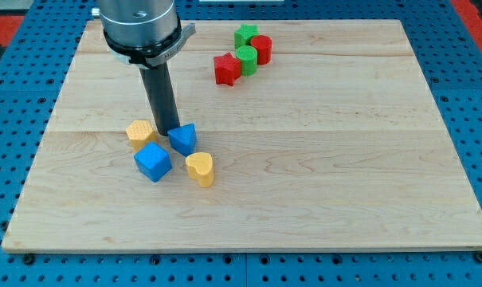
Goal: Push the green circle and red star to the right side of the board
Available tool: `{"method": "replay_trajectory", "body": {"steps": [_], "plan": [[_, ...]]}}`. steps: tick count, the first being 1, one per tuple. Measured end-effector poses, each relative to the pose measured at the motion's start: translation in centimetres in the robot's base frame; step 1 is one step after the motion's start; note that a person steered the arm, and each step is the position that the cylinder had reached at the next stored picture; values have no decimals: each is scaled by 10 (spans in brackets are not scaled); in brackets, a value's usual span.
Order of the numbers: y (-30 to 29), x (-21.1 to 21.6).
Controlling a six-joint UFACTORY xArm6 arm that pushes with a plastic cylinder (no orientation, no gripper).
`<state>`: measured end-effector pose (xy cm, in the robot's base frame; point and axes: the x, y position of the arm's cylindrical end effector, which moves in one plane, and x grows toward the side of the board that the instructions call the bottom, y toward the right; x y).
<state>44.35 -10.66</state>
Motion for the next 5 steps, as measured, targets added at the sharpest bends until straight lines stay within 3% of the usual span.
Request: {"method": "replay_trajectory", "body": {"steps": [3,4,5], "plan": [[-12,-1],[-11,-47],[-11,-47]]}}
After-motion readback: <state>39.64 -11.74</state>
